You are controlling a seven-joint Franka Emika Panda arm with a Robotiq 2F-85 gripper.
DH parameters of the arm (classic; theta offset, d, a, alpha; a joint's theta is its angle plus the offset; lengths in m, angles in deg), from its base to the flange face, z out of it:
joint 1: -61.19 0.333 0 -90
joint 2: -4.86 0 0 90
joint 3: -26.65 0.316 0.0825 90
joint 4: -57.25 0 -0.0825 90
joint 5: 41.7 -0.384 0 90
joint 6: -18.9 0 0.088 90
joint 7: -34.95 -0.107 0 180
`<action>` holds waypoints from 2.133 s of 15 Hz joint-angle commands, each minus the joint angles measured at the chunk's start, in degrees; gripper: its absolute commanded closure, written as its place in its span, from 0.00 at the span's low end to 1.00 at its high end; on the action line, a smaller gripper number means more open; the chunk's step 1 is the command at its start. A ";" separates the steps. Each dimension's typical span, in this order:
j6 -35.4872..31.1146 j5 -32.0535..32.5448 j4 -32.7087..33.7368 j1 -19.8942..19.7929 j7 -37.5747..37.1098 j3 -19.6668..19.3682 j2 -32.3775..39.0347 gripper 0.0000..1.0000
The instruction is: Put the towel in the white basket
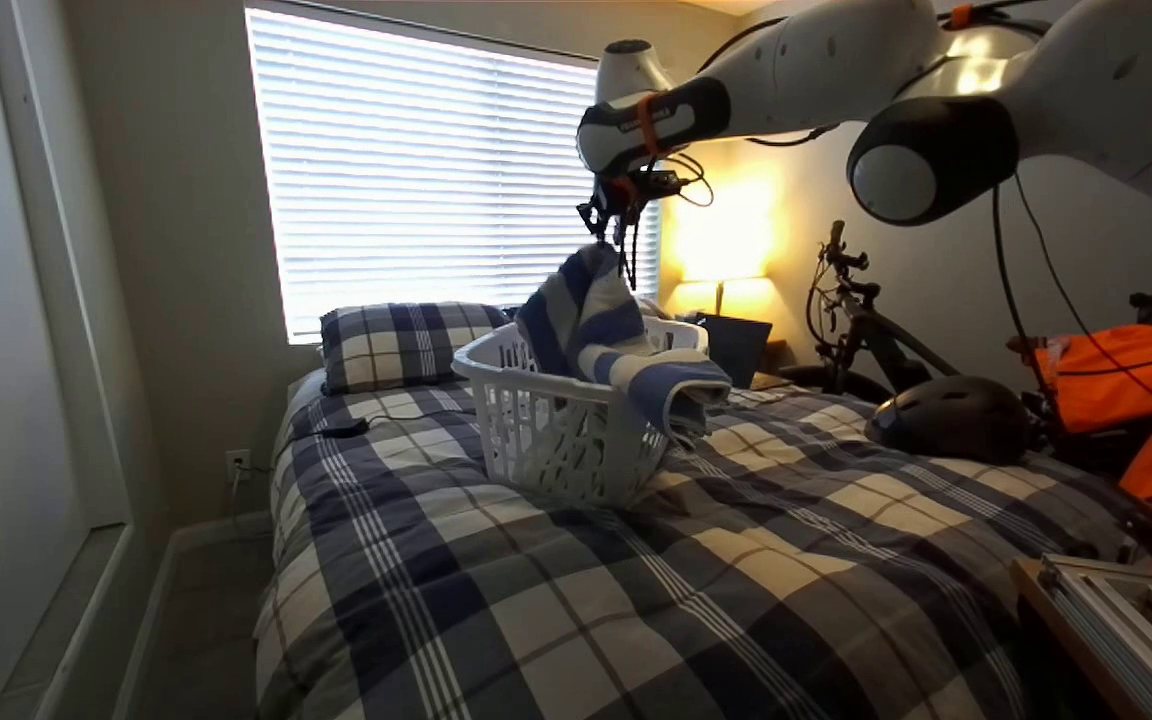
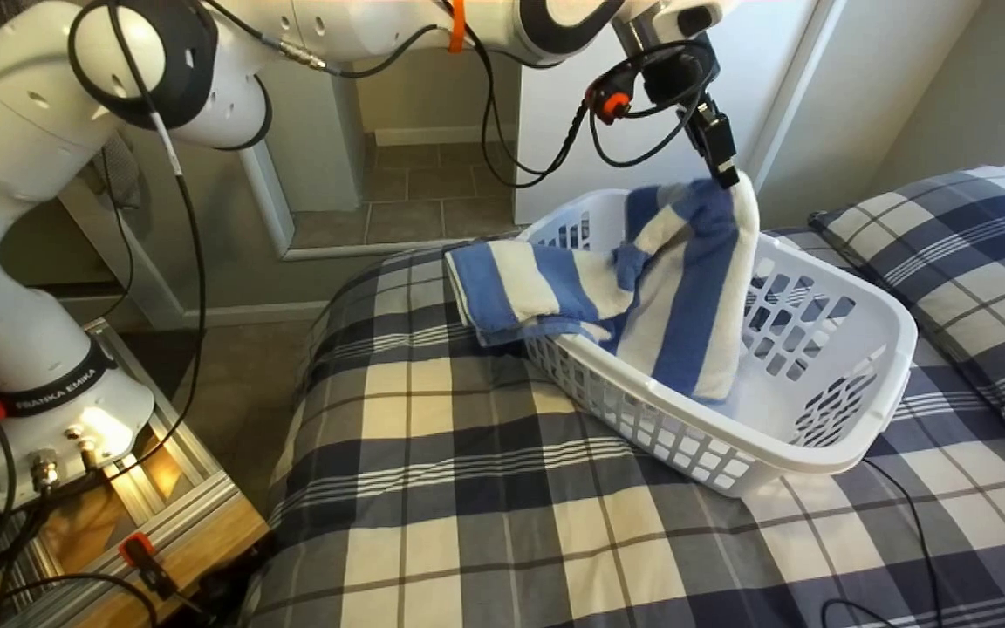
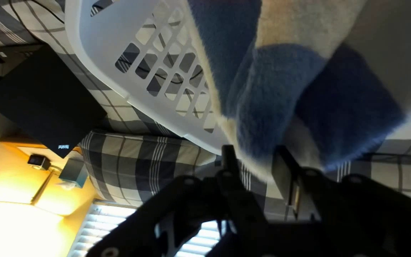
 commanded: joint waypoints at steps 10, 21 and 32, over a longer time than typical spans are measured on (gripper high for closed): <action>40.36 21.23 16.12 -9.56 24.56 17.69 -1.59 0.00; 53.03 21.24 14.19 -10.60 37.64 25.74 -3.12 0.00; 62.71 17.61 16.53 -11.64 43.82 31.89 0.93 0.00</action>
